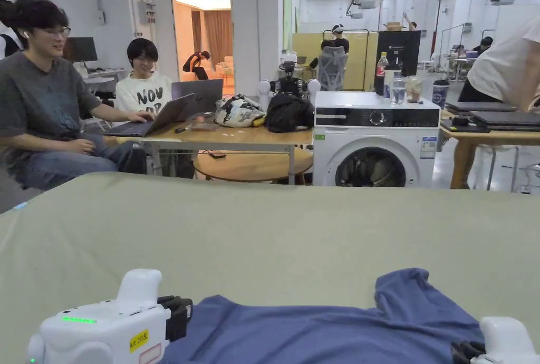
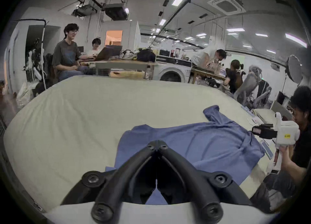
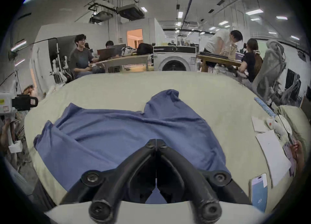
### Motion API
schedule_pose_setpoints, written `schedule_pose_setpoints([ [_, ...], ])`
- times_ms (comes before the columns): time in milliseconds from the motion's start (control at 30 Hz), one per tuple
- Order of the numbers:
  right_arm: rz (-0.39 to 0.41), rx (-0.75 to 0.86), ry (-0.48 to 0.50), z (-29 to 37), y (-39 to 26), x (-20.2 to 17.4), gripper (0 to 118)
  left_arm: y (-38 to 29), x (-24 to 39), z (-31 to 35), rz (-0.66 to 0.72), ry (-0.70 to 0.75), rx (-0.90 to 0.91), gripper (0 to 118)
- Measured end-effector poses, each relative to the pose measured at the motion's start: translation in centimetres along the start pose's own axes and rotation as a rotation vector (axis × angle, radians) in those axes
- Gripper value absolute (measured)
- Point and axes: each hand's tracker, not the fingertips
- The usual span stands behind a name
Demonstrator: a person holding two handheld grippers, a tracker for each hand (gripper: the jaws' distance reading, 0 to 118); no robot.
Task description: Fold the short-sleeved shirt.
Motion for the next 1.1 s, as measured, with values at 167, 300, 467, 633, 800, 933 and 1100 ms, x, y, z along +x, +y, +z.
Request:
schedule_pose_setpoints([
  [167, -0.036, -0.009, 0.06, -1.1, 0.1, 0.6, 0, 3.2, -5.4, -6.6, 0.104, -0.083, -0.207, 63],
  [300, -0.075, -0.039, 0.086, -2.1, -0.5, 2.2, 0, 4.0, -6.7, -13.5, 0.077, 0.007, -0.316, 63],
  [467, -0.092, -0.078, 0.056, -2.5, -1.3, 4.9, 0, 2.6, -8.1, -20.0, 0.179, -0.005, -0.379, 49],
  [633, -0.077, -0.122, 0.004, -3.4, -0.8, 7.7, 0, 0.4, -5.5, -22.4, -0.003, 0.114, -0.443, 1],
  [800, -0.134, -0.192, -0.005, -7.4, 3.7, 10.1, 20, 0.9, -5.0, -23.4, -0.018, 0.101, -0.51, 0],
  [933, -0.175, -0.299, -0.063, -14.0, 6.9, 12.3, 56, 0.9, -4.4, -23.5, -0.049, 0.123, -0.518, 0],
  [1100, -0.134, -0.483, -0.173, -20.3, 6.4, 13.4, 13, 1.0, -4.7, -23.6, -0.031, 0.131, -0.519, 0],
])
